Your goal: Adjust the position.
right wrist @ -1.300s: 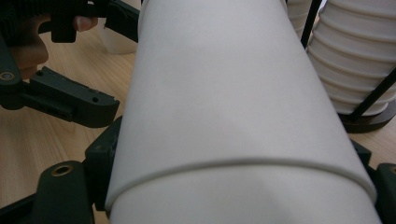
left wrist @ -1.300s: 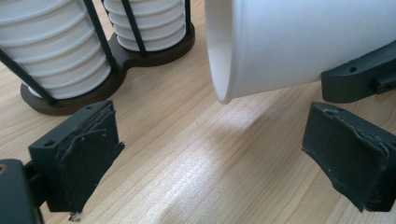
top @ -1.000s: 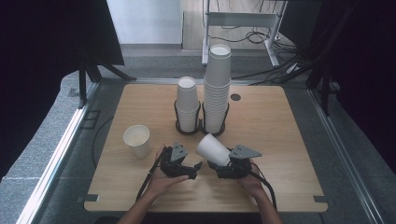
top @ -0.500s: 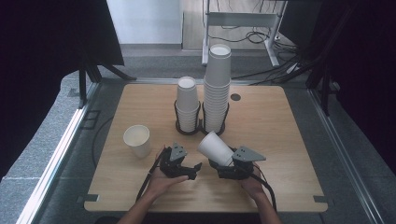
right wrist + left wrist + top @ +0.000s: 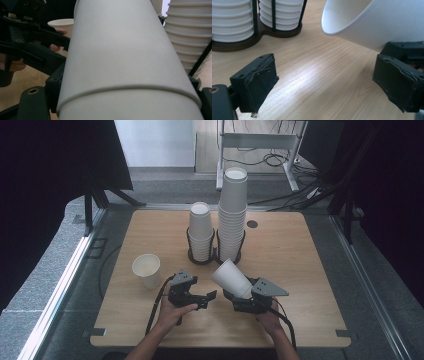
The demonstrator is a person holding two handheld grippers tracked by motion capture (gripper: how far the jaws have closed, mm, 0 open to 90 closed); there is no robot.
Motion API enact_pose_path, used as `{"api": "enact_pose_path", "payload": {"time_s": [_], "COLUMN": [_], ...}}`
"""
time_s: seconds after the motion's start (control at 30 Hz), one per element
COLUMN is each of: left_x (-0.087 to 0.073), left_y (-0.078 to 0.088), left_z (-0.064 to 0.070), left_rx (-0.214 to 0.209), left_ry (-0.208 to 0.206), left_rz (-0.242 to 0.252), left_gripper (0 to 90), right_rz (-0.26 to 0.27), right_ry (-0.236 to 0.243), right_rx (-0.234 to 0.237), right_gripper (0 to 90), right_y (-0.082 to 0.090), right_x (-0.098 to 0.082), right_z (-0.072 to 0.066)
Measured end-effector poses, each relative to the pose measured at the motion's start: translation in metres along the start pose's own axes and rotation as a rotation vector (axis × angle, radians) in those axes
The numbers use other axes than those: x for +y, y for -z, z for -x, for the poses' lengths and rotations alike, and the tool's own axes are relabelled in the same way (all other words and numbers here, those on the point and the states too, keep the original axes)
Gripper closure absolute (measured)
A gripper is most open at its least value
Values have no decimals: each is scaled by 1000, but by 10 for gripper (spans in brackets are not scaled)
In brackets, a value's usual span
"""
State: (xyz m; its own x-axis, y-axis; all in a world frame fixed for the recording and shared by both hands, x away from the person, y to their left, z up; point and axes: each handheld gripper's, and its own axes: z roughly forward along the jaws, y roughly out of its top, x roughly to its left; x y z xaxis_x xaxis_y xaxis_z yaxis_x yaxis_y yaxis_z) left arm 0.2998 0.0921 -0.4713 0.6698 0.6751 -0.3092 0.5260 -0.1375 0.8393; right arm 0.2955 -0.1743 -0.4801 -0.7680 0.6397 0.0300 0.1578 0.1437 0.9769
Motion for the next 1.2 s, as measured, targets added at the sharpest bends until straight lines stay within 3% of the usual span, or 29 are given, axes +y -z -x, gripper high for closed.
{"api": "enact_pose_path", "payload": {"time_s": [0.17,0.43,0.8,1.03,1.2], "left_x": [2,8,14,25,28], "left_y": [2,5,-6,-17,-23], "left_z": [1,-8,-9,-5,-7], "left_rx": [-33,-199,-348,-385,-404], "left_ry": [12,163,267,278,322], "left_rz": [24,55,66,59,64], "left_gripper": [54,47,37,0,0], "right_rz": [24,52,74,73,71], "right_ry": [8,20,62,98,104], "right_rx": [4,-16,-26,-32,-36], "right_gripper": [213,214,215,218,219], "right_y": [0,2,-3,-9,-11], "right_x": [-1,-3,-2,-3,-4], "right_z": [-3,-5,-17,-26,-27]}}
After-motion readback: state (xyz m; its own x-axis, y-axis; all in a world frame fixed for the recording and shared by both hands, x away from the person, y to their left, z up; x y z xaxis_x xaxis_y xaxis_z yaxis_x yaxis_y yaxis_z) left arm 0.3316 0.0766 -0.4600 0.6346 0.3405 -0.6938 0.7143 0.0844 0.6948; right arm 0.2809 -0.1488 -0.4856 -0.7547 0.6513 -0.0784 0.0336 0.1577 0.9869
